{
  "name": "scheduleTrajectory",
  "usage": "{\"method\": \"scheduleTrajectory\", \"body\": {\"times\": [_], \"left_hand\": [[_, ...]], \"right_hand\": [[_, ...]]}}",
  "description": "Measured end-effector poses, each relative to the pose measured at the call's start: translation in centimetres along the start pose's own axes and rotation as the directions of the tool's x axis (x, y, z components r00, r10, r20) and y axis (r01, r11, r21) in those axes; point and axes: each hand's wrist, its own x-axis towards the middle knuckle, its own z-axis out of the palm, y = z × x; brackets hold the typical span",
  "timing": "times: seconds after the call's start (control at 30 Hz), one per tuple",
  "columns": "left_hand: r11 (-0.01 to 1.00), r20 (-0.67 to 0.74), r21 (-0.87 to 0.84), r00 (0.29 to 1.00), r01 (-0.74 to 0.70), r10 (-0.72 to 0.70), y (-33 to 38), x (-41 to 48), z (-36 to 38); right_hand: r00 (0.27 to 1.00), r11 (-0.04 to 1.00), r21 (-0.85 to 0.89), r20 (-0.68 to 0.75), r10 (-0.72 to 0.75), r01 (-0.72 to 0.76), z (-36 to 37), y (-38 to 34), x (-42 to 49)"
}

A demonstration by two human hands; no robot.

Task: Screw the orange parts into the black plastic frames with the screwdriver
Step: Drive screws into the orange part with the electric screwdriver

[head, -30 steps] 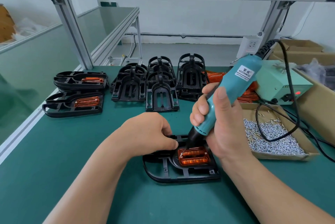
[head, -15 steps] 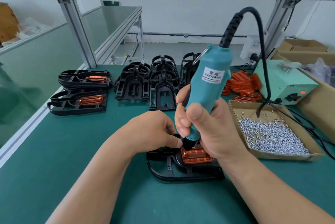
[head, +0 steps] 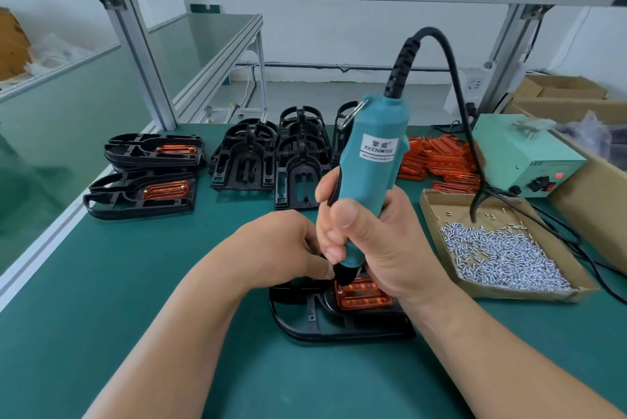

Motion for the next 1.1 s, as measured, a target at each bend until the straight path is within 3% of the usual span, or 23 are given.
{"method": "scheduleTrajectory", "body": {"times": [0.17,0.4,0.63,0.8,1.0,1.1], "left_hand": [[1.0,0.006,-0.017,1.0,0.009,-0.009,-0.1,0.1,-0.1],[0.999,0.005,-0.044,1.0,0.026,-0.026,0.0,-0.1,-0.3],[0.995,-0.092,0.1,0.996,0.016,-0.007,0.5,-0.5,-0.2],[0.968,-0.148,0.211,0.974,-0.138,0.171,1.9,-1.2,0.5],[0.857,-0.035,0.491,0.979,-0.156,0.199,3.5,-1.7,2.0],[0.856,-0.066,0.499,0.978,-0.138,0.196,3.5,-1.3,2.3]], "right_hand": [[0.998,0.999,0.009,-0.029,-0.048,0.049,0.1,0.0,-0.2],[0.964,0.966,0.058,-0.102,-0.246,0.252,-0.5,-1.1,0.1],[0.894,0.936,0.243,-0.427,-0.132,0.254,-5.5,-1.4,0.3],[0.766,0.897,0.298,-0.64,-0.066,0.326,-8.9,-1.1,0.5],[0.706,0.885,0.318,-0.708,-0.018,0.341,-10.2,-1.0,0.7],[0.709,0.885,0.321,-0.705,-0.014,0.337,-10.0,-0.9,0.7]]}}
